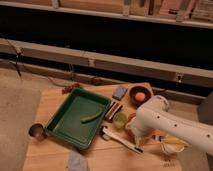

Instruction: Place brush in red bowl

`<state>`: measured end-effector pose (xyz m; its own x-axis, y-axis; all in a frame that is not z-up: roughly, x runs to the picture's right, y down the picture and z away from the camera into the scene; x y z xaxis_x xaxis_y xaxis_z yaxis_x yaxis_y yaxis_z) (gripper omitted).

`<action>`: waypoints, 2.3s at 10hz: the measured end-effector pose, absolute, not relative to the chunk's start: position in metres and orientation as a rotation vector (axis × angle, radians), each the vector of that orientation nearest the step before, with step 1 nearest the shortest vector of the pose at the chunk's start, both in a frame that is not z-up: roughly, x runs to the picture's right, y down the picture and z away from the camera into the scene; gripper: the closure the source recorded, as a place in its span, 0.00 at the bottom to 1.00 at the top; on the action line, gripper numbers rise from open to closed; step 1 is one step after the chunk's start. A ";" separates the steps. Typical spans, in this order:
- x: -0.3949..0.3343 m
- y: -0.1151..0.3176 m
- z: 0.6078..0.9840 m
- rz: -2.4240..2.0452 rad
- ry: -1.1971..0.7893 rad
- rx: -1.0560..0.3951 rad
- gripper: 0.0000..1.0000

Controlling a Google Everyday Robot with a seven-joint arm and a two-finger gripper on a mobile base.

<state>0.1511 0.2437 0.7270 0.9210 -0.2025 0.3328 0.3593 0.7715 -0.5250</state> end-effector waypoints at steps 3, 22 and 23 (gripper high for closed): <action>0.153 0.251 0.733 -0.311 -0.273 -0.626 0.35; 0.153 0.271 0.762 -0.352 -0.298 -0.665 0.35; 0.154 0.272 0.763 -0.354 -0.298 -0.667 0.35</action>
<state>0.1537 0.2718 0.7633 0.8984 -0.2225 0.3785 0.4108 0.7304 -0.5457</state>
